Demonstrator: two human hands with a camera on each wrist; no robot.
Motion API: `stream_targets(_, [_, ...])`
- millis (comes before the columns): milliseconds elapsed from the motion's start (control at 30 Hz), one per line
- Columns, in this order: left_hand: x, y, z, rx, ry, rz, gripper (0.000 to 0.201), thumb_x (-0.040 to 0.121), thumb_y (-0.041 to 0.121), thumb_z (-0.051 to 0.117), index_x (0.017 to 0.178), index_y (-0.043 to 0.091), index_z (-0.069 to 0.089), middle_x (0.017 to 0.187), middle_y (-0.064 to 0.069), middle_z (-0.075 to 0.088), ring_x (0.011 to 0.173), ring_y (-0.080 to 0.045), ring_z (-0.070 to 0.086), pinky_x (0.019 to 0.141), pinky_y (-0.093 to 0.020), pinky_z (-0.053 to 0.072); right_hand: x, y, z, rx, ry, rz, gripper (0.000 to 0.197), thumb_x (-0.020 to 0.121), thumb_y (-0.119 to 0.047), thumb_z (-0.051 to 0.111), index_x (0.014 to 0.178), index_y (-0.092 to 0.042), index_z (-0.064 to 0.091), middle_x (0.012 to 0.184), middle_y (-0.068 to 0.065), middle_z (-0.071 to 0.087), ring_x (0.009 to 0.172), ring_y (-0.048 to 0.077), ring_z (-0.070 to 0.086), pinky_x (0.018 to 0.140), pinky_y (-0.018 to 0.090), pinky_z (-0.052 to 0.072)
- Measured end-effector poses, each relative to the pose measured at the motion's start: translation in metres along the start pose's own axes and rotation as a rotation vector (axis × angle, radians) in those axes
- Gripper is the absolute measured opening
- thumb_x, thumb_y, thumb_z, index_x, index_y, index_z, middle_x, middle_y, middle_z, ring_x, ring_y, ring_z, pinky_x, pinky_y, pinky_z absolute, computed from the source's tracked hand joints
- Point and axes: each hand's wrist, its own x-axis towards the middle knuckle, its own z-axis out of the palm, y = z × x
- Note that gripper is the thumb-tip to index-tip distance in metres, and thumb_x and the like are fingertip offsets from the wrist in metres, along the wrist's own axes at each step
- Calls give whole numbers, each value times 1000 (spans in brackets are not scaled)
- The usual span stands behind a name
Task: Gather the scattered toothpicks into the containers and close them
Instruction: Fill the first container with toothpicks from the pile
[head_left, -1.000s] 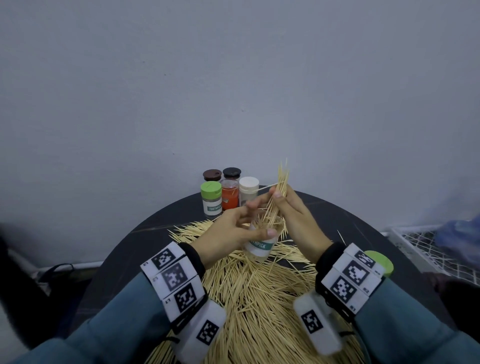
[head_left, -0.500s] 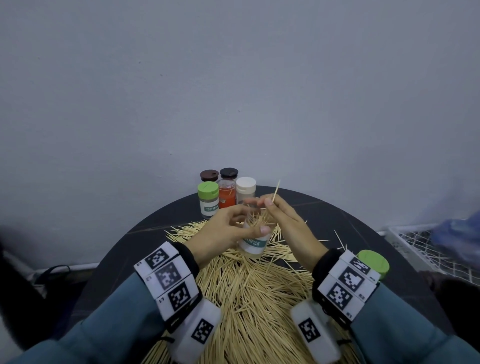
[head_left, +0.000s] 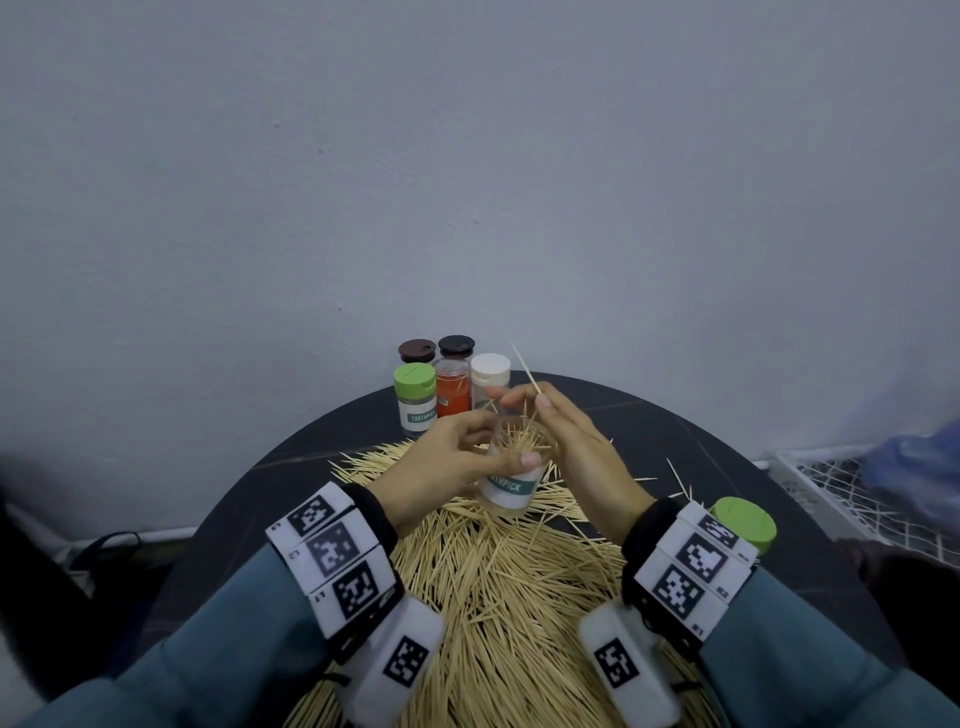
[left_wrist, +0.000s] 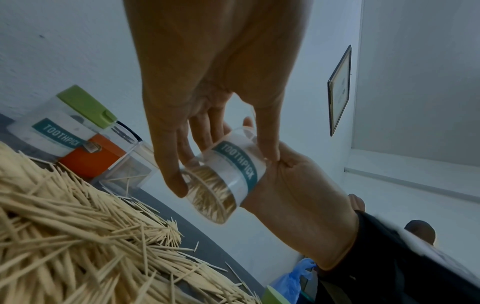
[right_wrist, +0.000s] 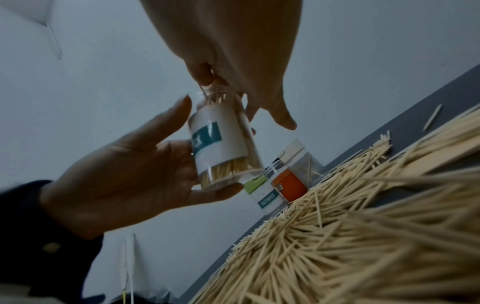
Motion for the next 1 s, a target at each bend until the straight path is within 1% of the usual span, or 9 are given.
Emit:
stream_targets(167, [0,0,-3,-7,-3,-6,68,64,38,73,128,23,55,123,3,64,111,-13,61,90,-38,53,-1,0,1,54,2,-11,28,100,-11,31,108,-7,58,120,-5,63,108,-3,57,85,8,43])
stream_targets(300, [1,-1,-3,0,-2,-17,63,64,37,73,123,22,57,121,2,65,109,-13,62,90,-38,53,-1,2,0,77,3,-16,23,98,-9,34,100,-12,56,117,-5,66,109,-2,57,83,3,41])
stream_targets(433, [2,-2,-4,-3,2,-24,65,65,39,75,125,22,56,125,0,63,113,-14,60,87,-36,54,-2,-1,0,101,2,-10,22,98,-10,35,89,-18,52,109,-10,68,103,-4,59,81,7,43])
stream_targets(567, [0,1,-3,-11,-3,-23,54,66,35,72,116,26,58,115,4,68,105,-10,64,81,-30,53,-3,-5,-1,95,-16,-20,18,99,-8,34,90,-15,47,113,-2,67,102,-7,59,75,-2,39])
stream_targets(667, [0,2,-2,-8,3,-18,57,65,35,72,119,23,58,113,4,68,104,-11,65,82,-30,53,-1,-6,-4,53,-49,-39,13,98,-6,36,99,-10,49,114,-1,66,103,-4,60,79,1,41])
stream_targets(800, [-1,3,-2,17,8,-23,57,65,35,72,118,22,58,113,3,68,103,-12,65,84,-32,54,1,-9,-9,-98,-94,-59,21,94,-9,49,113,-11,56,123,-1,61,115,3,54,91,11,43])
stream_targets(867, [-1,2,-1,29,12,-24,48,72,28,73,116,21,58,112,3,68,101,-11,66,81,-29,55,1,-9,-10,-205,-152,-41,30,91,-19,56,120,-22,57,126,-9,57,118,-1,49,100,20,40])
stream_targets(933, [0,0,-2,29,4,-28,34,81,15,70,113,21,59,108,4,68,97,-7,66,75,-23,55,1,-6,-11,-328,-204,-15,33,87,-34,58,120,-38,54,129,-17,52,122,-5,43,112,39,28])
stream_targets(1000, [0,-1,-2,23,-12,-35,36,83,10,68,115,21,57,107,4,69,94,-4,66,70,-18,54,1,-6,-11,-395,-209,-9,27,89,-35,58,114,-43,54,123,-25,51,120,-12,38,113,41,25])
